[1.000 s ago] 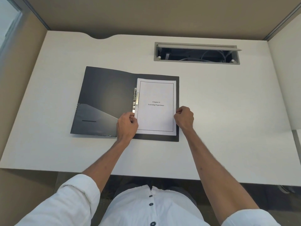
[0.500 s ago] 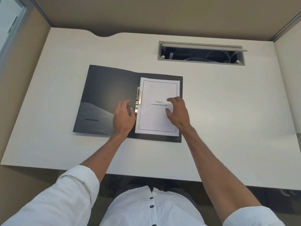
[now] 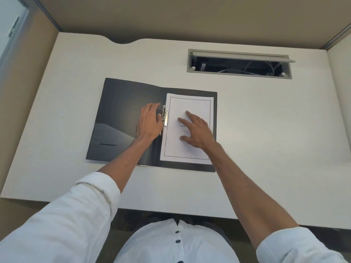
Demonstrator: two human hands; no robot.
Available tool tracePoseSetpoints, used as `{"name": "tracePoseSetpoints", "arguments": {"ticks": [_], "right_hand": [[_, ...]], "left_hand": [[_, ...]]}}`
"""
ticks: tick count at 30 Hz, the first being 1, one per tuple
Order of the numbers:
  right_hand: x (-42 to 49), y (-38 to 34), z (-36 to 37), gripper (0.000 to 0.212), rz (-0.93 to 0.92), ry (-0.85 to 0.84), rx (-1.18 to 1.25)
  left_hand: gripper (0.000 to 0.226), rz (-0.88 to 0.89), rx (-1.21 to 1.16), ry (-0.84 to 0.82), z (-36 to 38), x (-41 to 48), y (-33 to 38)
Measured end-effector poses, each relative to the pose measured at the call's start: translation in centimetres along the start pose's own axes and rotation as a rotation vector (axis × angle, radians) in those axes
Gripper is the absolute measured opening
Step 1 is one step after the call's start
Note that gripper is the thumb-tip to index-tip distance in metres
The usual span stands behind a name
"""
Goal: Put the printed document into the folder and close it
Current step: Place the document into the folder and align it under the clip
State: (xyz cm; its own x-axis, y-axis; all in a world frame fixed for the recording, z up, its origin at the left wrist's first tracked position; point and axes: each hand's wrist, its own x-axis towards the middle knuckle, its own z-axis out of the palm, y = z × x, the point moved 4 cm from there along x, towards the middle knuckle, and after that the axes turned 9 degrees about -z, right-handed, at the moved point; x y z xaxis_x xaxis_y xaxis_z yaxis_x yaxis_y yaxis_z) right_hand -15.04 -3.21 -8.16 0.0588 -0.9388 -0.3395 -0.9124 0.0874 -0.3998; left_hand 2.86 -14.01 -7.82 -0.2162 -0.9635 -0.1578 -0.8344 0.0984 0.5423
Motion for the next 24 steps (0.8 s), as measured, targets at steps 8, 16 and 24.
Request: {"name": "tracePoseSetpoints", "arguments": {"ticks": [8,16,24], "right_hand": [[0.3,0.1,0.2,0.082,-0.005,0.002,0.002],[0.6,0.3,0.3,0.082,-0.011,0.000,-0.002],[0.5,0.4,0.5,0.081,-0.010,0.001,-0.008]], "left_hand": [[0.050,-0.006,0.025,-0.072,0.3,2.2,0.0],[0.042,-0.023,-0.111,-0.122,0.5,3.9,0.9],[0.033,-0.083,-0.133,-0.151,1.0,4.1,1.0]]}}
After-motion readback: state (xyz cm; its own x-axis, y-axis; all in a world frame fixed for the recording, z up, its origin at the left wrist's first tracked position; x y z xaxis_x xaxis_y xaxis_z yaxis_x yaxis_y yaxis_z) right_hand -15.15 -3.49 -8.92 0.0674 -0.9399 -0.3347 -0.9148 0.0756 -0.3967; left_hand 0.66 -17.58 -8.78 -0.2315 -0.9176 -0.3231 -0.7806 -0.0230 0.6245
